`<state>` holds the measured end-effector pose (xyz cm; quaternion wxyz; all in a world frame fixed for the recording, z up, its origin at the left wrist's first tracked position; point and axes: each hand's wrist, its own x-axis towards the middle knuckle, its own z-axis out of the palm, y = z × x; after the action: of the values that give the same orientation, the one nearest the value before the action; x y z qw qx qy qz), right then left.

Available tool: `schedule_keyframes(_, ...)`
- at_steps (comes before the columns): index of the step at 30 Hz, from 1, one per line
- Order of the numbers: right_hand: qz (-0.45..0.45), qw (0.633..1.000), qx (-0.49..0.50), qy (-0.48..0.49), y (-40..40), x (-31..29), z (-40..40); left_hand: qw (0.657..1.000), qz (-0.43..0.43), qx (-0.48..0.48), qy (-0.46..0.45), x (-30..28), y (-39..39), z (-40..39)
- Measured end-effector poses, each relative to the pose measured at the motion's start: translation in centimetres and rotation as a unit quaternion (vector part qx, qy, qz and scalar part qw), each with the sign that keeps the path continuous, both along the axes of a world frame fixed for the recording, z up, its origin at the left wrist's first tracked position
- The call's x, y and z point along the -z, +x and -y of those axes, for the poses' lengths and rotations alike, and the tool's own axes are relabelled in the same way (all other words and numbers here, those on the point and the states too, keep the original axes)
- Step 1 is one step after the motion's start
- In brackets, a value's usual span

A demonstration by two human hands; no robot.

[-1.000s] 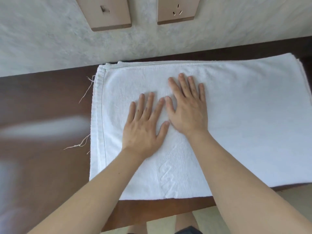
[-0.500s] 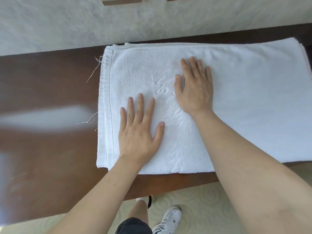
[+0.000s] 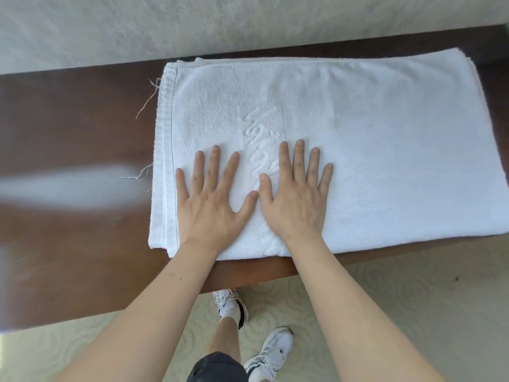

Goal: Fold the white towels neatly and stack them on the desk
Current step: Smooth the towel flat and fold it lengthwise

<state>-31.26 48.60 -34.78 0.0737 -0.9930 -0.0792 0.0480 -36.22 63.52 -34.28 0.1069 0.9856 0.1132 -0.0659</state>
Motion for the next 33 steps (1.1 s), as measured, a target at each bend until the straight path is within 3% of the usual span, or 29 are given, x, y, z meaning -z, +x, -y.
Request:
schedule_keyframes(17,-0.055,0.994,-0.083,0.033,-2.9,-1.1,-5.4,0.997,-0.035,-0.075,-0.013,-0.8,-6.4,-5.7)
schedule_keyframes(26,-0.070,0.995,0.071,-0.018,8.3,-1.3,3.6,0.994,0.022,0.101,-0.021,0.2,8.9,0.4)
schedule_keyframes(33,-0.020,0.996,0.088,-0.015,8.9,-0.5,4.5,0.986,0.019,0.164,-0.010,0.2,17.3,3.8)
